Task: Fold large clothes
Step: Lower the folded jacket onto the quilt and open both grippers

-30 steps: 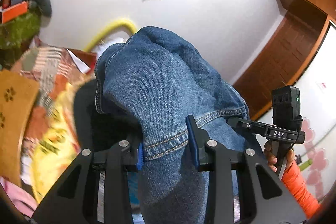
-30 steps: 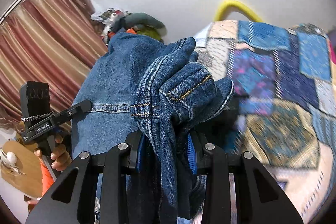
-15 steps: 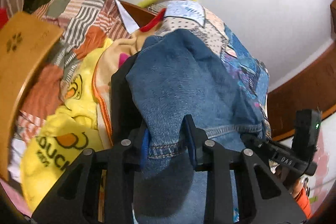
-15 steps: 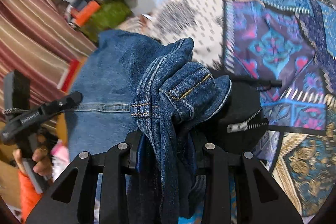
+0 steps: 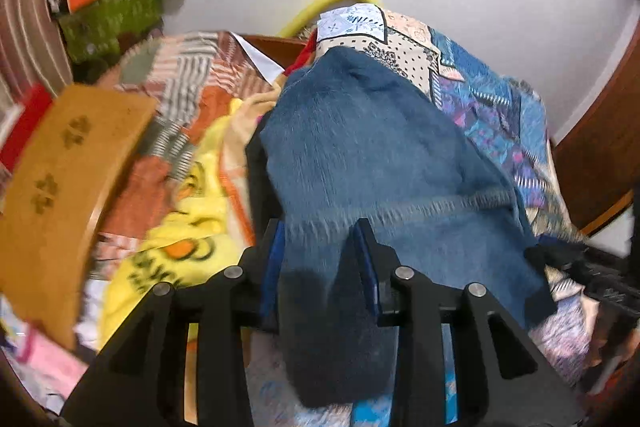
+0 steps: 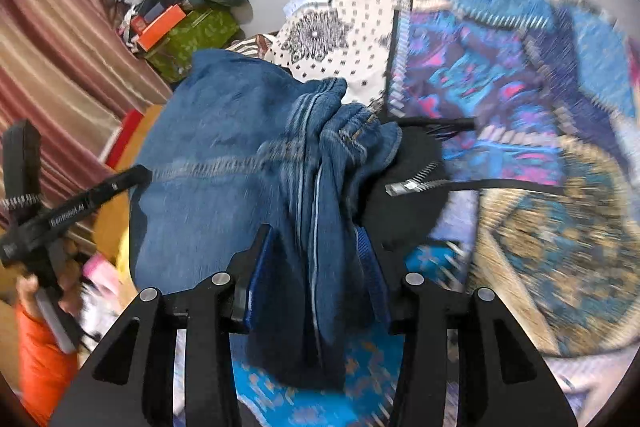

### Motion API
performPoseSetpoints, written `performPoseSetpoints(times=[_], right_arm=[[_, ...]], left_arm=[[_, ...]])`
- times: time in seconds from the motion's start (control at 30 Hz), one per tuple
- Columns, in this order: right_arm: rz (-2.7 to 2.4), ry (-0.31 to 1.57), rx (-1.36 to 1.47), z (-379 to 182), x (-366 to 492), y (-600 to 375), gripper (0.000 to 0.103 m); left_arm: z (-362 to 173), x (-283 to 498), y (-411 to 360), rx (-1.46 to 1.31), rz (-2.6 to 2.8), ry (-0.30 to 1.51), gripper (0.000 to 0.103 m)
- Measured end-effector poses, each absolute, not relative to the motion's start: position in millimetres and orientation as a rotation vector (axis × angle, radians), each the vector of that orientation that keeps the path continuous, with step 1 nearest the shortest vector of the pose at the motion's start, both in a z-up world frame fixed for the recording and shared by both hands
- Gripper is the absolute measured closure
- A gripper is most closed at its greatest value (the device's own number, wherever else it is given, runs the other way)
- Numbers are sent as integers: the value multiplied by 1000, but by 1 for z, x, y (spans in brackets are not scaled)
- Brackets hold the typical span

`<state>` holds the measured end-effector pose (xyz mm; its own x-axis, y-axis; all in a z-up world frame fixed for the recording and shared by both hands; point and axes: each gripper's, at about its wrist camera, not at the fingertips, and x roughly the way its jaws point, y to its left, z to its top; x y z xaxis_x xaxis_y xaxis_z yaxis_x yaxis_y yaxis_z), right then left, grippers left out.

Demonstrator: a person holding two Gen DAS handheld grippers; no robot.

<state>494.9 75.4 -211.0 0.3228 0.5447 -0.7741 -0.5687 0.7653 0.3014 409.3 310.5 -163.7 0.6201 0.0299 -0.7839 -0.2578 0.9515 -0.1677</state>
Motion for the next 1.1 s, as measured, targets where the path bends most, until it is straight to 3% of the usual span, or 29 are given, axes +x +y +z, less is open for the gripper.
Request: performPoseSetpoints(times=[0.2, 0.53, 0.73, 0.97, 1.03, 1.1], right_arm=[[761, 805, -60, -141, 429, 47, 62], [842, 371, 28, -10, 289, -10, 62], [823, 178, 46, 12, 210, -39, 62], [739, 141, 34, -8, 172, -48, 61], [732, 141, 22, -7, 166, -49, 60], [716, 131, 11, -5, 162, -50, 42]], left_arm=[[-107, 343, 269, -192, 130, 784, 69], [17, 189, 191, -138, 48, 415, 69], [54, 106, 151, -79, 112, 201, 69], [51, 49, 120, -86, 129, 101, 69], [47, 41, 112, -83, 139, 99, 62], [44, 36, 107, -74, 170, 93, 50]])
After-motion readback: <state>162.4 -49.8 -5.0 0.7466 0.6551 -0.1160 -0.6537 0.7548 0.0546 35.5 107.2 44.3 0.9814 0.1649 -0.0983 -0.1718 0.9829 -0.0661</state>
